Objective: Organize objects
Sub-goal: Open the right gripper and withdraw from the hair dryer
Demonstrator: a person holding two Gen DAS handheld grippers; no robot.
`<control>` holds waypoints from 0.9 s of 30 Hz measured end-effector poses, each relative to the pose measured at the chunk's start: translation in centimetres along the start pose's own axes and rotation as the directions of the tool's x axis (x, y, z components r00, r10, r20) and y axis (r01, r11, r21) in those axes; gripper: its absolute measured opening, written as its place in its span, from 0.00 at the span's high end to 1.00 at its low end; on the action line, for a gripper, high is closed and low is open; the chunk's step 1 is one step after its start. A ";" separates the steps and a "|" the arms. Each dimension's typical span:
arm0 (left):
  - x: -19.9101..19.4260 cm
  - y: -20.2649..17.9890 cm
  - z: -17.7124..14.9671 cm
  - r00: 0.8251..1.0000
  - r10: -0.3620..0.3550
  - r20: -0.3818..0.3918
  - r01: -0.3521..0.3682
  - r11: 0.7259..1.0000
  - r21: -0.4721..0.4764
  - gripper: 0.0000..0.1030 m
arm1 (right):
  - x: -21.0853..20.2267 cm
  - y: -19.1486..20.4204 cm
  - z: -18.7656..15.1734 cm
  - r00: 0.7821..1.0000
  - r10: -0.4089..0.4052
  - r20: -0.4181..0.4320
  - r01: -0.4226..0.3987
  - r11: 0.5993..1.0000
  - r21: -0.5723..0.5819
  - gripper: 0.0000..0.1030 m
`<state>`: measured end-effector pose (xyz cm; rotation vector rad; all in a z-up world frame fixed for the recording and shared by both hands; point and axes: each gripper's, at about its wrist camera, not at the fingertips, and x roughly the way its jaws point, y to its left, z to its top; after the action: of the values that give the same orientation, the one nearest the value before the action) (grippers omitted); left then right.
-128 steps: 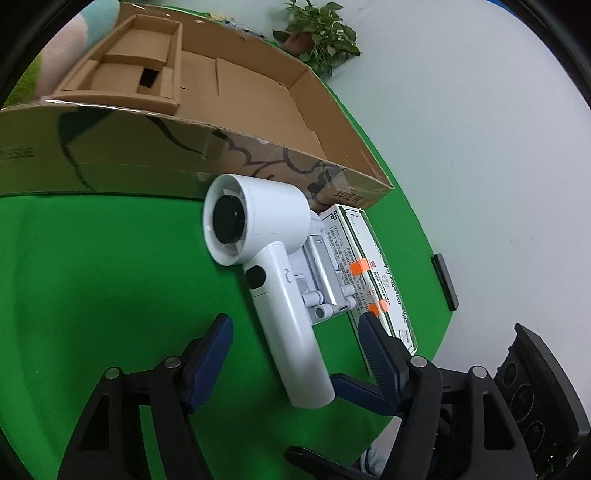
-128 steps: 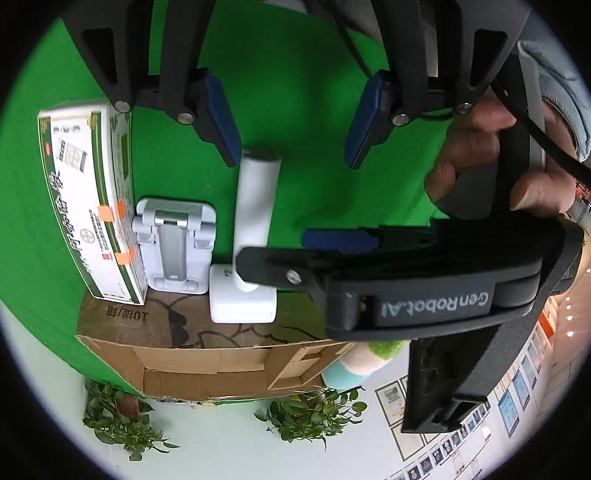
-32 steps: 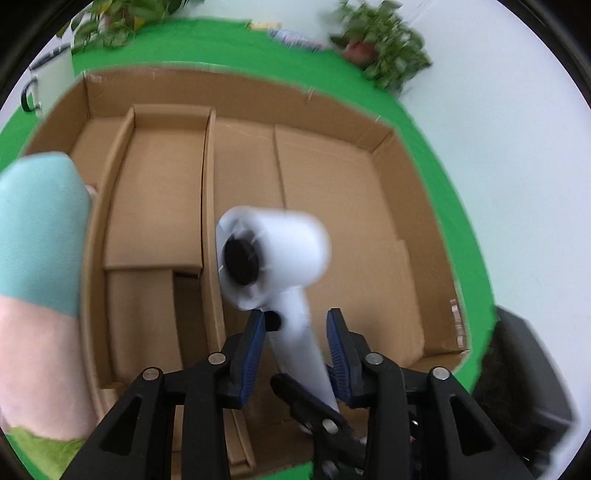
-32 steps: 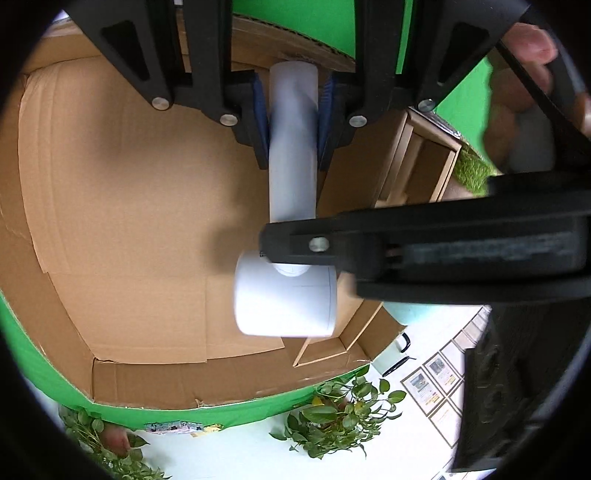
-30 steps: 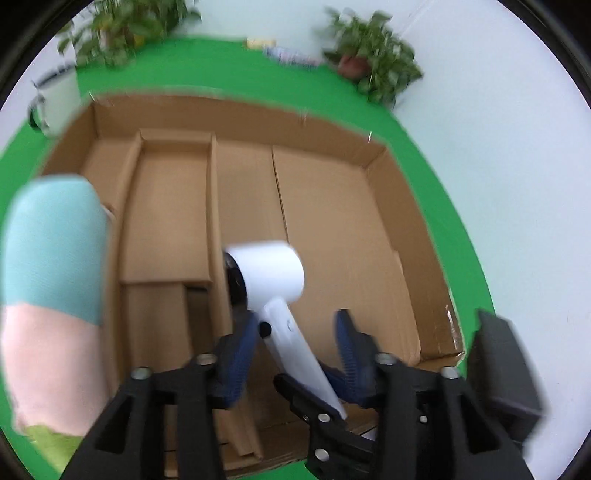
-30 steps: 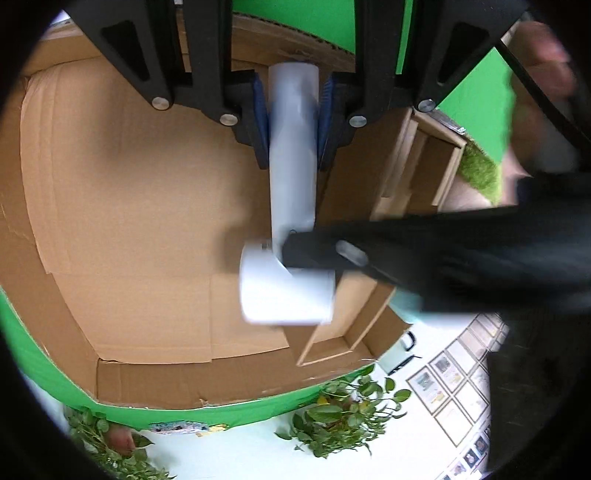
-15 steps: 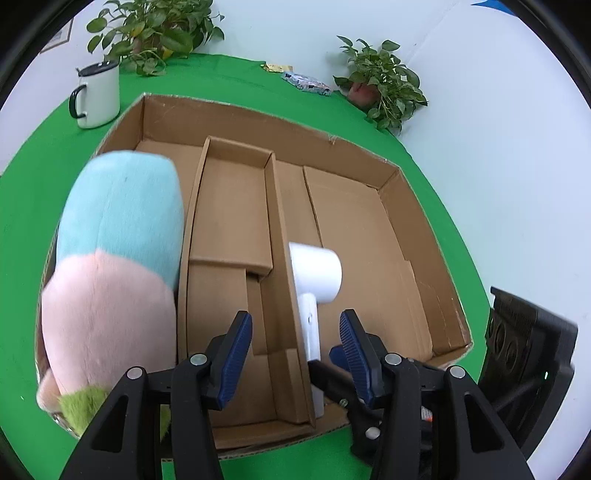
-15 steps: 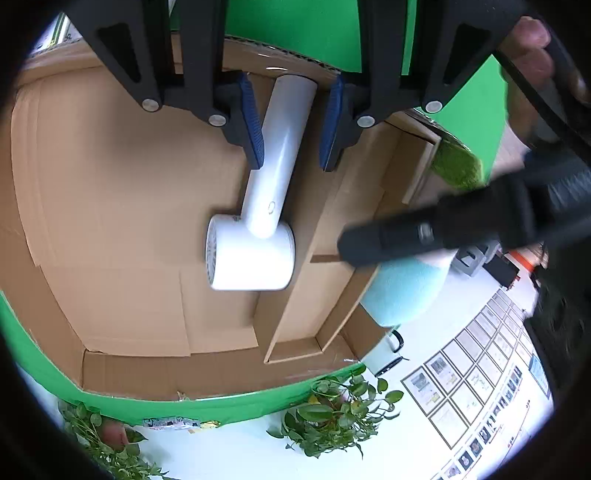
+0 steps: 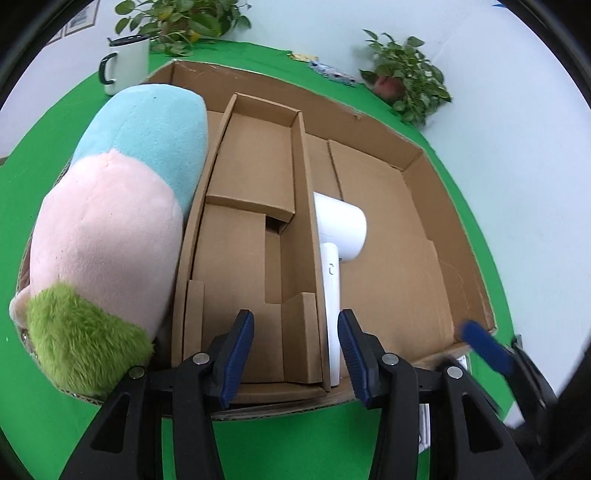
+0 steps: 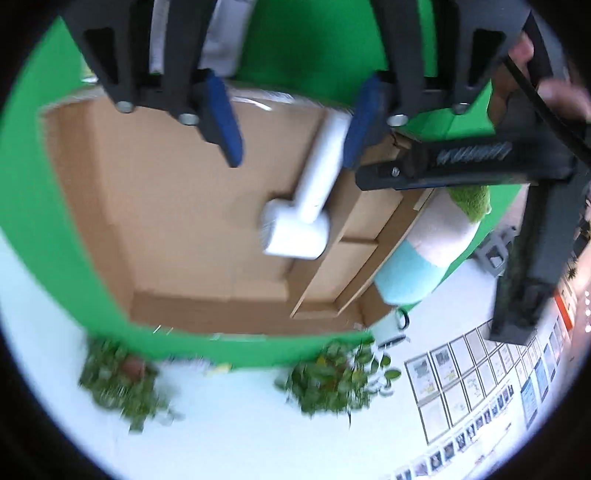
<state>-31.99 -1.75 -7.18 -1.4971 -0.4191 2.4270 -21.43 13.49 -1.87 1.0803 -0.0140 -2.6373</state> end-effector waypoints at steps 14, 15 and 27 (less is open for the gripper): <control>-11.2 -6.6 -6.1 0.894 0.118 0.432 -0.227 0.951 0.211 0.12 | -5.2 -0.1 -4.3 0.984 -0.065 0.166 0.076 0.996 -0.057 0.17; -12.3 -6.9 -7.1 0.880 0.108 0.462 -0.233 0.947 0.222 0.11 | -5.3 -0.1 -4.4 0.983 -0.062 0.174 0.073 0.996 -0.056 0.16; -14.0 -7.6 -14.0 0.815 0.125 0.565 -0.297 0.928 0.224 0.10 | -6.1 -0.7 -6.0 0.978 -0.020 0.209 0.027 0.999 -0.028 0.13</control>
<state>-12.85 1.72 1.21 -0.7389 0.0390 2.9173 -13.39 16.42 -2.06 0.7941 -0.0044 -2.7508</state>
